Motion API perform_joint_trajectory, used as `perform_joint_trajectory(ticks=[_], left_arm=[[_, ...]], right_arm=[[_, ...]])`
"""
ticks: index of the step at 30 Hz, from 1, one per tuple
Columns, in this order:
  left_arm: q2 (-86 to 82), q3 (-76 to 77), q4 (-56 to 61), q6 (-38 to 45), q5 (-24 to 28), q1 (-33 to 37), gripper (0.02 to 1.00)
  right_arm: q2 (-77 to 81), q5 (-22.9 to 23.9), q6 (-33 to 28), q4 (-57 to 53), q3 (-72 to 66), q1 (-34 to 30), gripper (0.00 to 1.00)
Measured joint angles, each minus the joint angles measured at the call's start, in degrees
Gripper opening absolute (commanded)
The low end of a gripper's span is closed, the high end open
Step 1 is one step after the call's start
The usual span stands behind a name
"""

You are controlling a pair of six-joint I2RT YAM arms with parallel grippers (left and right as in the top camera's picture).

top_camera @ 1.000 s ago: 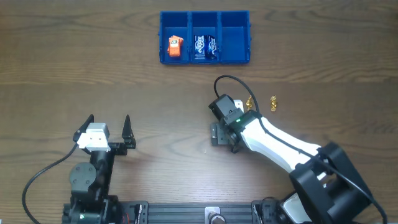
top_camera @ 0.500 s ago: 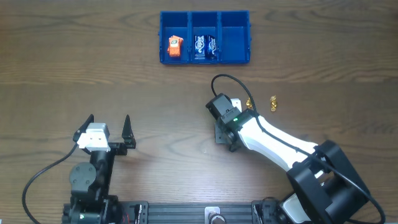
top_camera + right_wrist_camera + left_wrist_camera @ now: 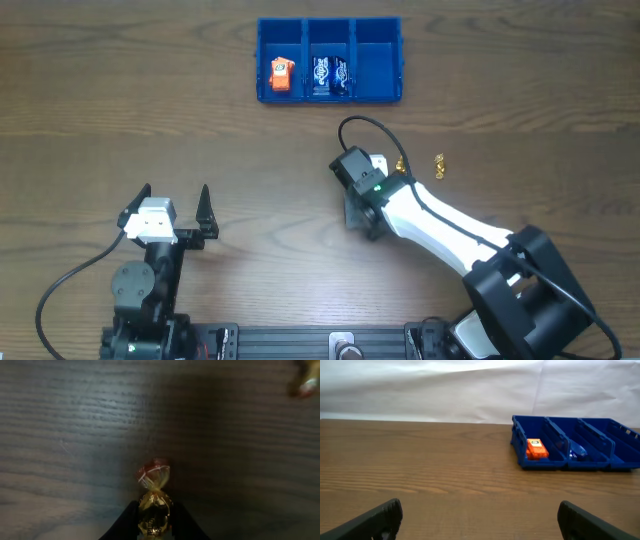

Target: Sort Candies Into Trays

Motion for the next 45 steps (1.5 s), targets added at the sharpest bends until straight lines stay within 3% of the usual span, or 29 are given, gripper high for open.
perform_joint_trajectory(ticks=[4, 9, 12, 16, 28, 30, 36, 39, 45], left_arm=[[0.0, 0.0, 0.0, 0.0, 0.1, 0.0, 0.998], [0.0, 0.0, 0.0, 0.0, 0.0, 0.0, 0.998], [0.0, 0.0, 0.0, 0.0, 0.0, 0.0, 0.998], [0.0, 0.0, 0.0, 0.0, 0.0, 0.0, 0.998], [0.0, 0.0, 0.0, 0.0, 0.0, 0.0, 0.998], [0.0, 0.0, 0.0, 0.0, 0.0, 0.0, 0.998], [0.0, 0.0, 0.0, 0.0, 0.0, 0.0, 0.998], [0.0, 0.0, 0.0, 0.0, 0.0, 0.0, 0.998], [0.0, 0.0, 0.0, 0.0, 0.0, 0.0, 0.998]], right_arm=[[0.0, 5.0, -2.3, -7.6, 13.3, -2.4, 0.178], [2.8, 10.6, -8.9, -7.9, 33.2, -9.4, 0.174], [12.3, 12.9, -13.3, -6.5, 48.9, -13.7, 0.174], [22.6, 12.8, -15.3, -5.3, 57.7, -16.7, 0.174], [30.9, 8.7, -16.3, -2.8, 58.6, -18.8, 0.255], [30.9, 8.6, -16.4, -2.8, 58.6, -18.8, 0.303], [30.9, 7.5, -17.2, -3.0, 58.6, -18.8, 0.586], [30.9, 7.0, -17.2, -3.7, 58.6, -18.8, 0.656], [28.0, 6.6, -17.4, -11.8, 57.9, -18.8, 0.901]])
